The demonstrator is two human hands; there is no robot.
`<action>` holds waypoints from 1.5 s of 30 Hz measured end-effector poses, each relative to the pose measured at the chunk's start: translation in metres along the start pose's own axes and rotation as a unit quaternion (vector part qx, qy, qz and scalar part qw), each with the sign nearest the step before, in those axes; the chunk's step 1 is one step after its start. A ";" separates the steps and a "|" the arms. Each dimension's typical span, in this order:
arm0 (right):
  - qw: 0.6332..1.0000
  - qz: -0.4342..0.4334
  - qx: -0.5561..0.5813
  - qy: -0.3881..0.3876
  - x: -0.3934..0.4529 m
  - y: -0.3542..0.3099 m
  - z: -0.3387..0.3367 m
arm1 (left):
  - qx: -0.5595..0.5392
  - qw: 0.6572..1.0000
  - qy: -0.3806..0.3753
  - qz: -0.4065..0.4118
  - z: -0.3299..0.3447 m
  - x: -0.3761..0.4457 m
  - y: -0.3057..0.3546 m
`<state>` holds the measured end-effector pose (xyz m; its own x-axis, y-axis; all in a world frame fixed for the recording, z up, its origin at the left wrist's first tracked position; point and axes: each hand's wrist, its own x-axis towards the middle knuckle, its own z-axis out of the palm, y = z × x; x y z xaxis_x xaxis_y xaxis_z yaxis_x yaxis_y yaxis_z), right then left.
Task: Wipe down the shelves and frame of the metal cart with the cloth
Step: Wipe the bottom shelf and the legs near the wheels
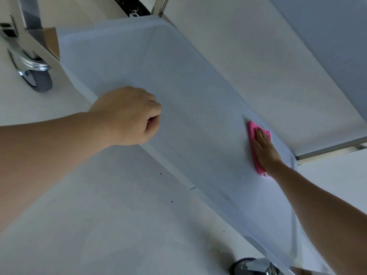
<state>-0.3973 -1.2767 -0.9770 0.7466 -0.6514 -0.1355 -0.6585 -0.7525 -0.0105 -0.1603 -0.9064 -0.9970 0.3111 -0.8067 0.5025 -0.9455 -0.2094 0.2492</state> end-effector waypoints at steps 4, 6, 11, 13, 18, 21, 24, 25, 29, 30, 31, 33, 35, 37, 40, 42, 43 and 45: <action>0.998 0.056 0.005 -0.006 0.034 0.004 -0.003 | -0.001 1.000 -0.001 -0.001 0.001 0.000 -0.001; 0.997 0.077 0.016 0.001 0.049 0.001 -0.005 | -0.003 1.000 0.000 -0.001 0.001 -0.001 -0.001; 0.996 0.088 -0.018 -0.019 0.068 -0.003 -0.007 | 0.002 1.000 0.005 -0.007 0.000 -0.001 0.002; 0.996 0.078 -0.030 -0.023 0.064 -0.004 -0.005 | 0.006 1.000 0.002 -0.011 0.000 -0.002 0.002; 1.000 0.008 0.016 0.012 0.038 -0.037 -0.003 | 0.014 1.000 -0.009 -0.009 -0.001 0.000 0.003; 0.998 -0.067 0.003 0.009 0.012 -0.071 -0.001 | 0.018 1.000 -0.018 -0.009 -0.001 0.001 0.002; 0.987 -0.158 -0.008 -0.005 -0.029 -0.114 0.000 | 0.014 0.999 -0.027 -0.009 -0.001 0.001 0.001; 0.981 -0.196 -0.009 -0.005 -0.045 -0.127 0.001 | 0.010 0.999 -0.029 -0.011 -0.002 0.001 0.001; 0.953 -0.302 -0.014 -0.019 -0.103 -0.162 0.005 | 0.010 0.999 -0.038 -0.010 -0.003 0.003 0.002; 0.950 -0.309 -0.022 -0.030 -0.111 -0.167 0.006 | 0.011 0.999 -0.040 -0.009 -0.003 0.003 0.001; 0.949 -0.311 -0.031 -0.038 -0.117 -0.171 0.007 | 0.010 0.999 -0.039 -0.006 -0.002 0.003 0.001; 0.950 -0.306 -0.046 -0.049 -0.121 -0.174 0.005 | 0.007 0.999 -0.039 -0.004 -0.003 0.003 0.000; 0.950 -0.303 -0.048 -0.056 -0.122 -0.176 0.003 | 0.004 0.999 -0.051 -0.009 -0.005 0.003 0.001; 0.952 -0.298 -0.042 -0.061 -0.121 -0.175 0.001 | -0.018 0.997 -0.068 -0.008 -0.008 0.006 0.000; 0.951 -0.300 -0.037 -0.065 -0.120 -0.175 0.001 | -0.016 0.999 -0.043 -0.008 -0.021 0.006 -0.016; 0.949 -0.307 -0.029 -0.069 -0.117 -0.173 -0.001 | 0.012 0.999 -0.024 -0.030 -0.030 0.006 -0.032; 0.947 -0.312 -0.027 -0.071 -0.115 -0.171 -0.001 | 0.023 0.998 -0.030 -0.046 -0.033 0.006 -0.039; 0.943 -0.324 -0.032 -0.073 -0.105 -0.166 -0.003 | 0.027 0.996 -0.042 -0.068 -0.031 0.003 -0.047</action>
<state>-0.3663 -1.0831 -0.9580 0.9660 -0.0357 -0.2562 -0.0577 -0.9952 -0.0790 -0.1119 -0.8821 -0.9814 0.4300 -0.8120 0.3947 -0.8995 -0.3474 0.2652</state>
